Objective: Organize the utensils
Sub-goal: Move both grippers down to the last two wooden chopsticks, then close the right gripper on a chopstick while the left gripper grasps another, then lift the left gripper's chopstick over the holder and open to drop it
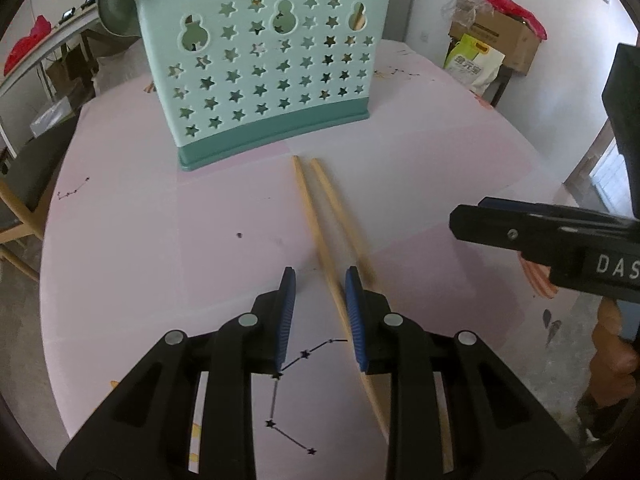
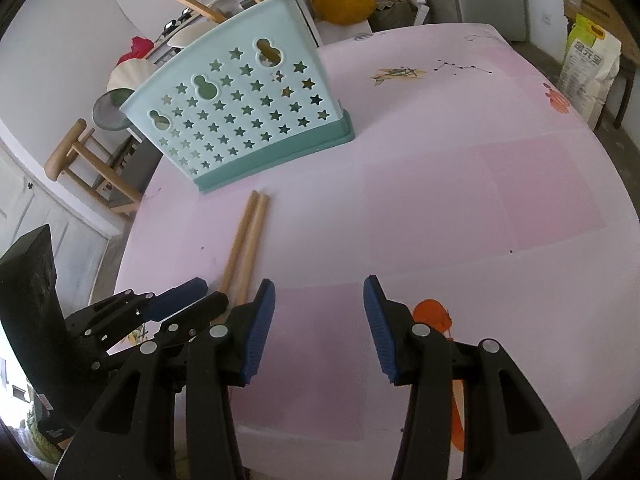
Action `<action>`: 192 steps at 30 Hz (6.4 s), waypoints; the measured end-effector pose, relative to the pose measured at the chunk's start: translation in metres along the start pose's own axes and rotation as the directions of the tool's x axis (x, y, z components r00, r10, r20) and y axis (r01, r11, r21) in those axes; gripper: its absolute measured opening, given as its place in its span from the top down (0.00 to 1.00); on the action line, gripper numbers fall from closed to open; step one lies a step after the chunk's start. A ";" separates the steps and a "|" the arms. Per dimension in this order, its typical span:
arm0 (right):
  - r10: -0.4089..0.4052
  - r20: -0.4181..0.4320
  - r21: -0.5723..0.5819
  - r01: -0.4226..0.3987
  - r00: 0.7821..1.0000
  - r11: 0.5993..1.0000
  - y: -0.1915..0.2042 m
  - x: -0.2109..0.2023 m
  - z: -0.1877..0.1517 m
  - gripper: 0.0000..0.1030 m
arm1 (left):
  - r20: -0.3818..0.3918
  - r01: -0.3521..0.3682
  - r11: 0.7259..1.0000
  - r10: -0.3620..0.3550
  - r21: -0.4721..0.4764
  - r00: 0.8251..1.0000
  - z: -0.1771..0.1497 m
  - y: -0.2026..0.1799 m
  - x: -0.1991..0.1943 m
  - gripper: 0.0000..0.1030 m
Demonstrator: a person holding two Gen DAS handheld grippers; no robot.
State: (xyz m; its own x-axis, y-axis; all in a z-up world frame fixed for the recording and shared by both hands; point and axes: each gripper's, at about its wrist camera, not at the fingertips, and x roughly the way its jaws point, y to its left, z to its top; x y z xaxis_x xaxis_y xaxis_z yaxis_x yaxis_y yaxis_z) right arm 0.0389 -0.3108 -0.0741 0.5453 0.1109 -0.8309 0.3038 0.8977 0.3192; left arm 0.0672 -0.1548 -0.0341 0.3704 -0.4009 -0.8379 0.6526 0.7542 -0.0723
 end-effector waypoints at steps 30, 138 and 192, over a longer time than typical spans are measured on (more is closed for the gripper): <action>-0.131 -0.052 -0.346 0.105 0.990 0.932 0.076 0.031 -0.018 0.90 | -0.060 -0.170 0.977 0.163 -0.127 0.985 -0.004 0.055 -0.013 0.88; -0.144 -0.109 -0.279 0.109 0.984 0.954 0.043 0.048 0.034 0.83 | -0.088 -0.117 0.986 0.107 -0.117 0.990 0.046 0.059 0.018 0.95; 0.102 0.183 -0.036 -0.097 0.978 0.995 -0.006 -0.069 0.086 0.93 | 0.723 0.292 0.955 -0.166 -0.051 0.671 0.235 0.071 -0.216 0.95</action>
State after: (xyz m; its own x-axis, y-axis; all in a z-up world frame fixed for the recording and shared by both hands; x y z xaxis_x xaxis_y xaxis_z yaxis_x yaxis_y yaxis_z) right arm 0.0664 -0.3603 0.0209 0.7073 0.1219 -0.6963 0.2215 0.8972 0.3820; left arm 0.1893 -0.1371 0.2686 0.6175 -0.7702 -0.1594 0.6977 0.6300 -0.3411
